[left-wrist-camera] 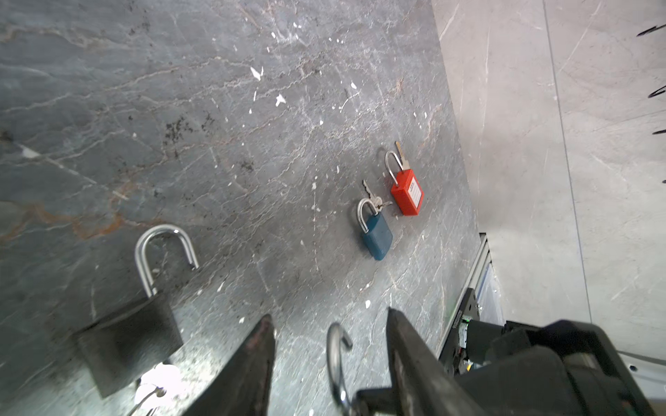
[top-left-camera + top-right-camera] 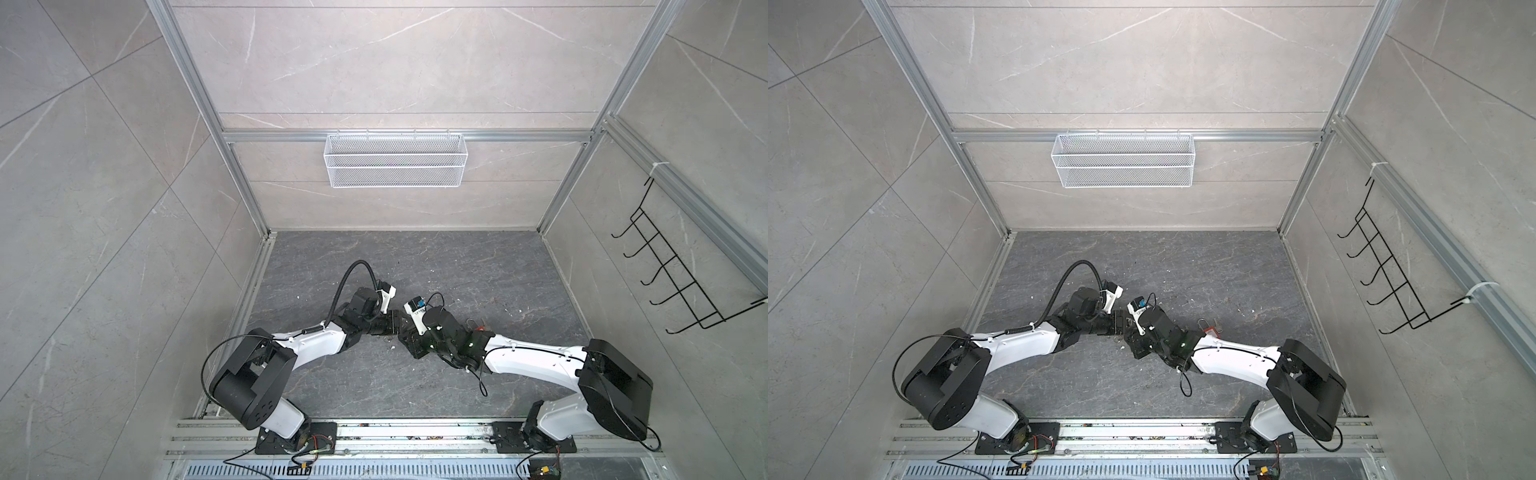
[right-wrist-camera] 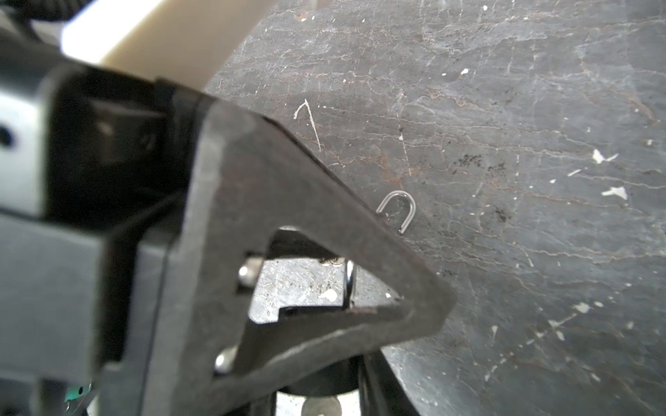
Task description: Lock with the key
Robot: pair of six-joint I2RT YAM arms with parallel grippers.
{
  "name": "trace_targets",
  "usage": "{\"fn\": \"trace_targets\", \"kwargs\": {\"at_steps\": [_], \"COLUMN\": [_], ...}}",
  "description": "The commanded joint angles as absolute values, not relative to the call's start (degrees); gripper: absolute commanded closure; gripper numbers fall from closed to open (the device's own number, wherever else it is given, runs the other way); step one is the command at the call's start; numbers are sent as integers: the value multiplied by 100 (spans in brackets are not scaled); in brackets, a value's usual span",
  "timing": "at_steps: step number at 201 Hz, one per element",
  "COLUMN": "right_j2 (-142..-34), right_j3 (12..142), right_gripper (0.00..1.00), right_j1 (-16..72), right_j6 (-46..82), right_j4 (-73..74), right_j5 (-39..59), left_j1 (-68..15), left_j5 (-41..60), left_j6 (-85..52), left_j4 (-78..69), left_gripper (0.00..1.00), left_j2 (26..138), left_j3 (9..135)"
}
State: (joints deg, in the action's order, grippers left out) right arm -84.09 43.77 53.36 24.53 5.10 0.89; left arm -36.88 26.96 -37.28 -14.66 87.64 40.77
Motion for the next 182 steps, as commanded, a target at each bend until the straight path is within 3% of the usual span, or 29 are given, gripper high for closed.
{"fn": "trace_targets", "kwargs": {"at_steps": [1,22,37,69,76,142,182], "right_j2": [-8313,-8271,-8286,-8271,-8255,-8227,-8039], "right_j3": [4580,4552,4568,4562,4545,4488,4603], "right_gripper": [100,100,100,100,100,100,59], "right_j1": [5383,5413,5423,5452,5455,5447,5446], "right_j6": [2373,2408,2426,2465,2483,2786,2732], "right_j4": [487,501,501,519,529,729,455], "right_j5": [16,-25,-38,-52,-77,-86,-201], "left_j1": [-3753,-3764,-3767,-3769,-3770,-3790,-3788], "left_j5": [2900,2971,3071,3070,3068,2727,2427], "left_j6": [-3715,-3735,-3735,-3746,-3759,-3904,-4271], "left_j4": [-1706,-1727,-1766,-1719,-1715,-1859,-2213], "left_gripper": [59,67,82,89,100,100,100], "left_j2": [8813,8861,8894,8830,8811,8569,8353], "left_j3": [4264,4294,4323,4346,4344,4192,4181]}}
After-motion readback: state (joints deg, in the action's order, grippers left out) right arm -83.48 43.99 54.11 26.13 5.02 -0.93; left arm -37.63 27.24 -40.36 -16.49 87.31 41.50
